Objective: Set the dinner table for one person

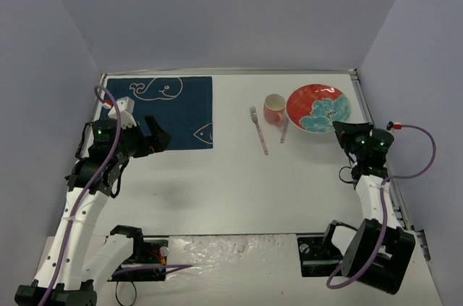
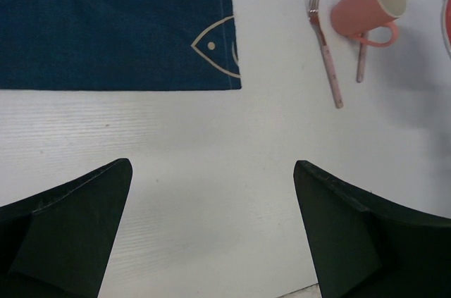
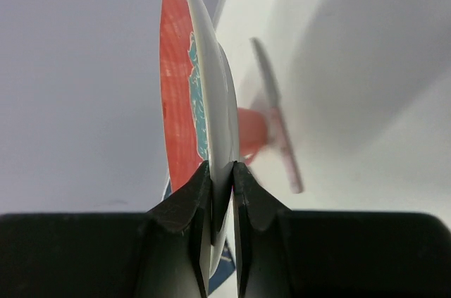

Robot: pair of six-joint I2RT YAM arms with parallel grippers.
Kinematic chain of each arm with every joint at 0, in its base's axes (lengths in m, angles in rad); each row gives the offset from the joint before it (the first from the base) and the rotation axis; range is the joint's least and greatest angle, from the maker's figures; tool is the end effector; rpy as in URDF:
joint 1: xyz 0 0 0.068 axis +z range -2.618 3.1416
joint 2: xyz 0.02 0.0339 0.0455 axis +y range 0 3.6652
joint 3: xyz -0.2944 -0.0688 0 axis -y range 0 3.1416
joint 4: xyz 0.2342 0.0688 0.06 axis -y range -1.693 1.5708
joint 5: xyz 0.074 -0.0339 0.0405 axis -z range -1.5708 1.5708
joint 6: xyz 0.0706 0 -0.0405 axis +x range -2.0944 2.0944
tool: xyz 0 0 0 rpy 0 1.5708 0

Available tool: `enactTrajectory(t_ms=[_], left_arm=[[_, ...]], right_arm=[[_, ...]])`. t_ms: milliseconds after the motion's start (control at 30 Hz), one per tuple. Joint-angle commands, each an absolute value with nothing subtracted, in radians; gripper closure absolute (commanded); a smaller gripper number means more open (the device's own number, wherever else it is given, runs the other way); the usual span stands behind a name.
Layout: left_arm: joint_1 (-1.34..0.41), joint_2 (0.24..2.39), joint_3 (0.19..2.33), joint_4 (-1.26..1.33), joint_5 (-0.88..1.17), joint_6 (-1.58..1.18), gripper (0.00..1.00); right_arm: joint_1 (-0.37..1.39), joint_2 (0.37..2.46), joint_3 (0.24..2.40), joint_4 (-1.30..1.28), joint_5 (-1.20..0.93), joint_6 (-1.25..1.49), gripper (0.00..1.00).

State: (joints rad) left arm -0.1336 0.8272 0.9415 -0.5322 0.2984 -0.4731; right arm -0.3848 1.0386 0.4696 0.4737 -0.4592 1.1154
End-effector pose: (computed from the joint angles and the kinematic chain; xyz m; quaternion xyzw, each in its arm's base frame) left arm 0.1715 -0.0440 0.3591 -0.0602 0.8309 -0.2799 0.4772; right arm 0.2313 -0.0599 0.2785 0.3792 0.6315 0.3913 0.5516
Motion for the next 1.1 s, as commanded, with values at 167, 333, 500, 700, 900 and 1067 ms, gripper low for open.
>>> enactTrajectory(t_ms=[167, 333, 500, 700, 900, 1067], left_arm=[[-0.204, 0.902, 1.033, -0.291, 0.397, -0.72, 0.03], [-0.292, 0.979, 1.047, -0.191, 0.346, -0.786, 0.03], [-0.335, 1.059, 1.051, -0.113, 0.336, -0.819, 0.03], [-0.351, 1.125, 1.023, -0.08, 0.279, -0.842, 0.03], [-0.351, 1.168, 0.975, -0.113, 0.209, -0.88, 0.03], [-0.35, 1.211, 0.957, -0.102, 0.199, -0.897, 0.03]], right_arm=[[-0.042, 1.072, 0.762, 0.763, -0.552, 1.136, 1.0], [0.154, 1.176, 0.794, 0.825, -0.517, 1.117, 1.0], [0.276, 1.301, 0.821, 0.913, -0.545, 1.131, 1.0], [0.336, 1.391, 0.824, 1.005, -0.584, 1.149, 1.0], [0.346, 1.429, 0.814, 1.084, -0.61, 1.169, 1.0], [0.35, 1.457, 0.798, 1.162, -0.629, 1.205, 1.0]])
